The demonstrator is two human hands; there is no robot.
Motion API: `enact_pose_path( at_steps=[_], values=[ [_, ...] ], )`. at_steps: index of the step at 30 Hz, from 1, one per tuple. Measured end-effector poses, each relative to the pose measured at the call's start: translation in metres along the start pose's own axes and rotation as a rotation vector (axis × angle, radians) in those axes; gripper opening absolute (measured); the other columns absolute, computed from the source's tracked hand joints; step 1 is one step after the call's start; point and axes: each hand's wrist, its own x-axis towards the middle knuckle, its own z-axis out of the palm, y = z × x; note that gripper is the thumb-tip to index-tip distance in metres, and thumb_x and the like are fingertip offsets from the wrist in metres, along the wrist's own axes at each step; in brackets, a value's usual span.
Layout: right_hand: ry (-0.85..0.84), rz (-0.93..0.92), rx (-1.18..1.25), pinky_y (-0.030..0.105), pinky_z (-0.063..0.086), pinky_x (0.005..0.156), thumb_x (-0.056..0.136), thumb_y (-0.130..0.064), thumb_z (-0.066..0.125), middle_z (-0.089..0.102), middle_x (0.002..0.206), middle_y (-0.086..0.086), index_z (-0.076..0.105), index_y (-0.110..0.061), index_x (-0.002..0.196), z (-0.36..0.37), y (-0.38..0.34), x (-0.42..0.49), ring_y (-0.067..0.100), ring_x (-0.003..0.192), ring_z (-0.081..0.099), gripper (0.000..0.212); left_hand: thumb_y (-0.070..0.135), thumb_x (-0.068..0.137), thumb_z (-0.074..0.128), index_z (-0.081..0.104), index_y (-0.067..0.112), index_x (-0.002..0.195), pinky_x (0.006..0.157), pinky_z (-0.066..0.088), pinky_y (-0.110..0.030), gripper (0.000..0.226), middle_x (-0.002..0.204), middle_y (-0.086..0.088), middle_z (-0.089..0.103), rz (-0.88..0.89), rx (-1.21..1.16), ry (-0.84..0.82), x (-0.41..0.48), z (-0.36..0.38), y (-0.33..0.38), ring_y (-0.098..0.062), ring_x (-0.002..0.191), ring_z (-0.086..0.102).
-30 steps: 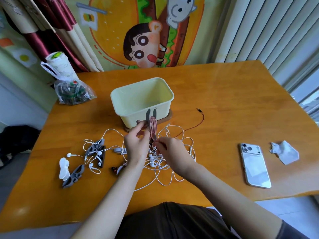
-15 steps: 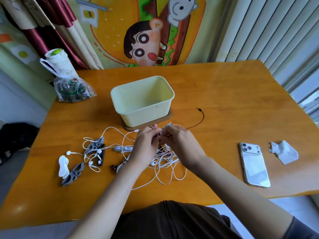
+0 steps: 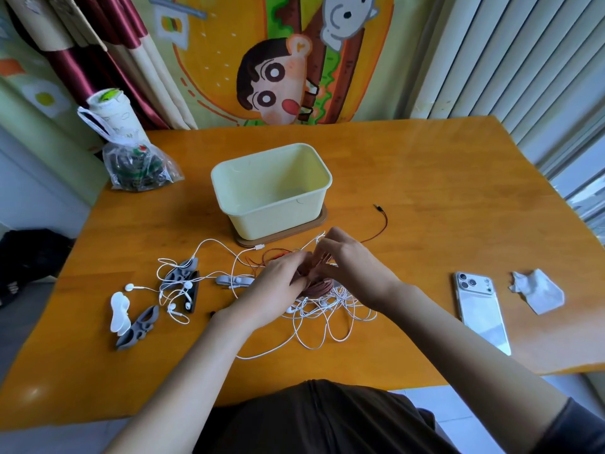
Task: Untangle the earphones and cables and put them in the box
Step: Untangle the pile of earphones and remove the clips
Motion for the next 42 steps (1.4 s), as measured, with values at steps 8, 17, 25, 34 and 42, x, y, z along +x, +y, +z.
enact_pose_path(
  at_steps=[8,17,25,34,42],
  values=[
    [-0.043,0.169,0.335,0.019,0.045,0.062,0.084,-0.019,0.068,0.066,0.082,0.001,0.058,-0.013,0.083,0.009,0.002,-0.007,0.010,0.073,0.058,0.012,0.001,0.086,0.063,0.039,0.019,0.098,0.074,0.050,-0.017,0.032,0.093,0.008,0.062,-0.064,-0.242,0.047,-0.004,-0.002,-0.004,-0.004,0.088,0.061],
    [0.139,0.209,0.511,0.012,0.042,0.057,0.084,-0.020,0.069,0.060,0.071,-0.012,0.060,-0.016,0.081,0.012,-0.005,-0.009,-0.003,0.063,0.055,0.010,-0.010,0.075,0.070,0.044,0.017,0.097,0.074,0.055,-0.034,0.044,0.101,-0.012,0.059,-0.382,-0.825,0.278,-0.003,0.000,-0.005,-0.021,0.083,0.063],
    [0.337,0.339,0.655,0.025,0.056,0.055,0.086,-0.013,0.066,0.064,0.076,-0.006,0.058,-0.010,0.085,0.023,-0.020,0.000,0.008,0.071,0.064,0.009,0.005,0.084,0.066,0.059,-0.007,0.114,0.076,0.054,-0.029,0.033,0.099,-0.020,0.066,-0.676,-1.445,0.528,0.011,0.017,0.007,-0.025,0.084,0.066],
    [0.478,0.296,0.568,0.019,0.048,0.061,0.087,-0.012,0.063,0.066,0.077,-0.005,0.061,-0.014,0.083,0.029,-0.019,0.002,0.007,0.071,0.062,0.005,0.024,0.082,0.071,0.066,0.007,0.112,0.064,0.054,-0.033,0.036,0.101,-0.014,0.070,-0.713,-1.411,0.480,0.011,0.019,0.022,-0.027,0.094,0.066],
    [0.416,0.114,0.457,0.017,0.049,0.072,0.081,-0.003,0.068,0.063,0.082,-0.008,0.068,-0.011,0.084,0.026,-0.014,-0.002,0.006,0.079,0.060,0.008,0.008,0.091,0.059,0.068,0.009,0.100,0.073,0.054,-0.034,0.013,0.103,-0.014,0.070,-0.564,-1.314,0.524,0.007,0.014,0.021,-0.027,0.099,0.065]
  ],
)
